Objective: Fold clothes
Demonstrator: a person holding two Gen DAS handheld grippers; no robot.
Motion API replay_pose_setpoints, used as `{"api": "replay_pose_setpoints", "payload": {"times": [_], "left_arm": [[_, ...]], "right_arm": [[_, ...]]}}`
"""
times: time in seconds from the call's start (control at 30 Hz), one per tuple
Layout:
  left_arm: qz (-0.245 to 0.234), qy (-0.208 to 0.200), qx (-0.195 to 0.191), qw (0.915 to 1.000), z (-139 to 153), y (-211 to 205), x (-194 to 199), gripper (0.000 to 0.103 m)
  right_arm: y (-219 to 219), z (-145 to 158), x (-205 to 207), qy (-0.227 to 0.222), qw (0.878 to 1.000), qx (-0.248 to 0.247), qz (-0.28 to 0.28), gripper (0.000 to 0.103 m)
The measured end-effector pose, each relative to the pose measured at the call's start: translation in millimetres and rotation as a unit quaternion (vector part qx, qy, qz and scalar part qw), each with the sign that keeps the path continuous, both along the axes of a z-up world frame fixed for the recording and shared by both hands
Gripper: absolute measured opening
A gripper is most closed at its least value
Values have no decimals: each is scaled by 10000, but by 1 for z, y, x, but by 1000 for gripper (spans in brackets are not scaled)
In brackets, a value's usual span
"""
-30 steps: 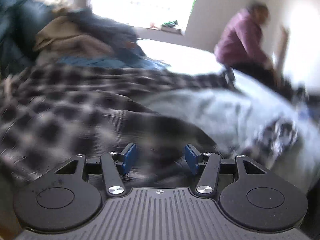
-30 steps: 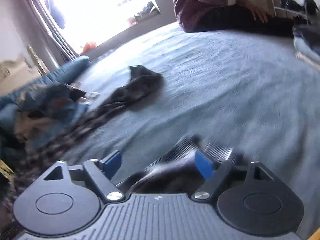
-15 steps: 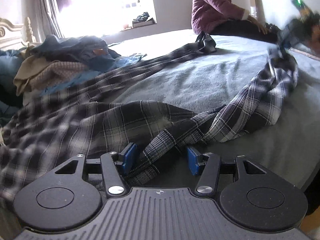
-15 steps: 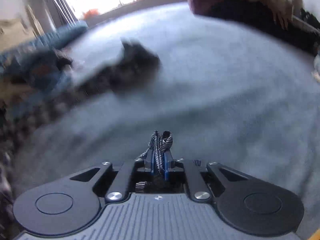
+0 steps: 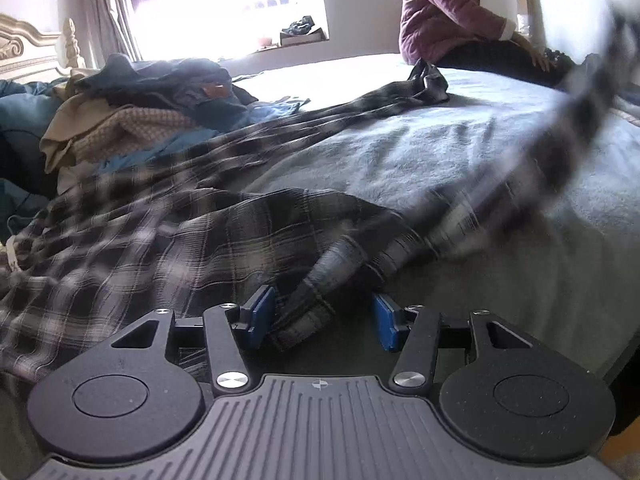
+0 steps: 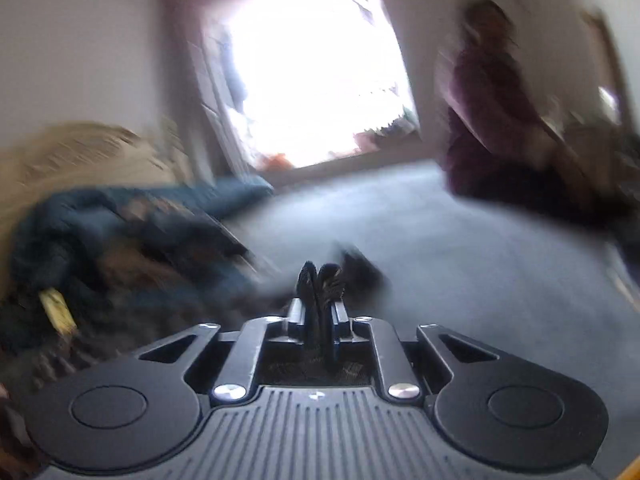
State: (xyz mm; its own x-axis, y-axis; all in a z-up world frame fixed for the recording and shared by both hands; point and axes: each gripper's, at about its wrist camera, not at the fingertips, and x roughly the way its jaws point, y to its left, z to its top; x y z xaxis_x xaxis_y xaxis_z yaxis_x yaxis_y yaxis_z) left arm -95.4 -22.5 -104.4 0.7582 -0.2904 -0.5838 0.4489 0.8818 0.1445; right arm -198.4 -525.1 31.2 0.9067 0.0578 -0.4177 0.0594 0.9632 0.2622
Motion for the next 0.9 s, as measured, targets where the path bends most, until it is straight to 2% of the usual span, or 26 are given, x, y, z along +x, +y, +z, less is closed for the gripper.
{"api": "replay_pose_setpoints", "payload": {"times": [0.03, 0.1, 0.13, 0.2, 0.3, 0.33, 0.37, 0.43, 0.5, 0.63, 0.7, 0.77, 0.8, 0.83, 0.87, 0.9], "left_arm": [[29, 27, -18, 10000, 2, 2, 0, 53], [67, 90, -54, 9999, 6, 6, 1, 53], [81, 96, -72, 9999, 9, 8, 1, 53], [81, 60, -158, 9998, 17, 10, -1, 53], [-85, 26, -406, 9991, 29, 3, 3, 53], [-169, 73, -454, 9988, 31, -3, 7, 53], [-253, 119, -502, 9983, 32, -10, 12, 53], [-493, 249, -557, 9969, 33, -28, 23, 53], [-767, 352, -470, 9953, 30, -49, 32, 53], [-1220, 551, -165, 9909, 17, -86, 43, 53], [-1371, 618, -42, 9886, 11, -97, 45, 53], [-1458, 661, 99, 9871, 6, -103, 45, 52], [-1466, 654, 120, 9870, 5, -103, 43, 48], [-1471, 631, 115, 9870, 5, -103, 42, 40], [-1471, 581, 61, 9874, 6, -102, 40, 35], [-1471, 530, 7, 9877, 8, -102, 39, 22]], "right_arm": [[-9, -21, -7, 314, 9993, -6, -197, 33], [-27, -53, -16, 863, 9934, 37, -749, 36], [-39, -62, -27, 1020, 9898, 221, -970, 36], [-52, -69, -44, 999, 9842, 684, -1293, 36], [-55, -64, -48, 791, 9832, 1060, -1261, 45], [-50, -60, -39, 790, 9857, 990, -1113, 48], [-40, -58, -27, 843, 9883, 862, -938, 58], [-19, -54, -2, 977, 9916, 565, -630, 68], [1, -50, 24, 1135, 9925, 244, -377, 69], [10, -63, 52, 1698, 9837, -175, -565, 69], [6, -75, 58, 2037, 9769, -245, -606, 66], [4, -84, 56, 2214, 9731, -228, -594, 51], [4, -88, 53, 2238, 9727, -216, -581, 48], [4, -90, 49, 2249, 9725, -211, -567, 35], [5, -87, 46, 2202, 9737, -220, -542, 26], [5, -82, 45, 2141, 9754, -161, -499, 18]]}}
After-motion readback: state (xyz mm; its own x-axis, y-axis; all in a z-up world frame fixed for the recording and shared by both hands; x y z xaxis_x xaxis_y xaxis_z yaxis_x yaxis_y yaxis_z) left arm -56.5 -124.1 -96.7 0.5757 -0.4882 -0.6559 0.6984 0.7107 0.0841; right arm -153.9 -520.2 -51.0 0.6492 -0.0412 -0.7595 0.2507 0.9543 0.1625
